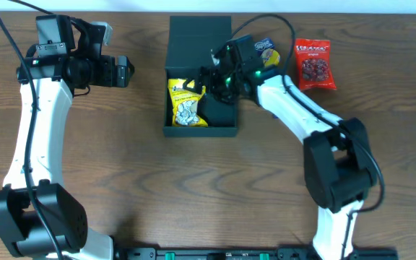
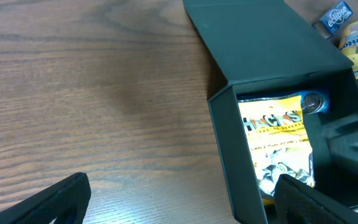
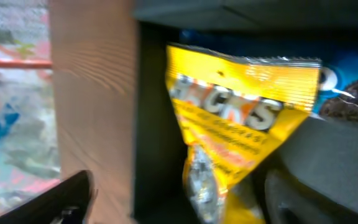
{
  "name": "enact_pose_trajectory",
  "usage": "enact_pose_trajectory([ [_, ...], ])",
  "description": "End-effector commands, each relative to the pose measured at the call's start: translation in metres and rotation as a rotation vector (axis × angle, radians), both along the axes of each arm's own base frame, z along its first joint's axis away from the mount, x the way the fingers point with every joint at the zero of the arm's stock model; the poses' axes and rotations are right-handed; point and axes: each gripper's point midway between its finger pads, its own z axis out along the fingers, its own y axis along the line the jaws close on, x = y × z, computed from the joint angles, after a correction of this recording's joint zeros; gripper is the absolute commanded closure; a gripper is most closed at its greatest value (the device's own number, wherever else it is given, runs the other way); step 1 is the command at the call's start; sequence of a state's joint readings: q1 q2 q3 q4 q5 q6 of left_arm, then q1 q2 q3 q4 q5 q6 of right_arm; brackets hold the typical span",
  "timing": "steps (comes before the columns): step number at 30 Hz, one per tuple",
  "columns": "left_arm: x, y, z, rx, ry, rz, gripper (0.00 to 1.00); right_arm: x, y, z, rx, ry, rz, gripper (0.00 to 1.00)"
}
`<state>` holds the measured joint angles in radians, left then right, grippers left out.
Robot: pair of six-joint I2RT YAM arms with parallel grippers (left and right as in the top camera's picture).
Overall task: Pack container
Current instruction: 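Press the yellow bag down inside the box with the right gripper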
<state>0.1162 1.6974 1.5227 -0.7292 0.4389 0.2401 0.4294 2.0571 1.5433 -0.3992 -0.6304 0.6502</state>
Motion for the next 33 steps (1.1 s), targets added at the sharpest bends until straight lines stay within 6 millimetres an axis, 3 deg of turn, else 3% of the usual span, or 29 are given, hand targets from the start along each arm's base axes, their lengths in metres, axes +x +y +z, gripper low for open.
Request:
enact_pose_trajectory([
  [1,-0.001,-0.001,-0.001,-0.007,0.004,-0.002,0.05,-0.004,0.006,0.033,0.03,-0.089,0.049,0.44],
  [3,-0.001,-0.001,-0.001,-0.007,0.004,-0.002,0.05,-0.007,0.007,0.029,0.009,-0.083,0.053,0.76],
  [5,-0.001,-0.001,-0.001,-0.006,0.002,-0.002,0.05,-0.009,0.003,0.019,-0.056,-0.089,0.045,0.98],
  [10,-0.001,-0.001,-0.001,-0.007,0.003,-0.002,0.05,-0.011,-0.007,-0.004,-0.255,-0.166,0.063,0.99],
  [17,-0.002,-0.001,-0.001,-0.008,0.007,-0.002,0.05,-0.019,0.007,-0.038,-0.298,-0.147,0.117,0.99],
  [26,-0.003,-0.001,-0.002,-0.009,0.014,-0.002,0.05,-0.025,0.003,-0.094,-0.353,-0.05,0.134,0.99],
  [33,-0.004,-0.001,-0.003,-0.009,0.02,-0.002,0.05,-0.025,0.01,-0.095,-0.313,-0.054,0.158,0.99],
])
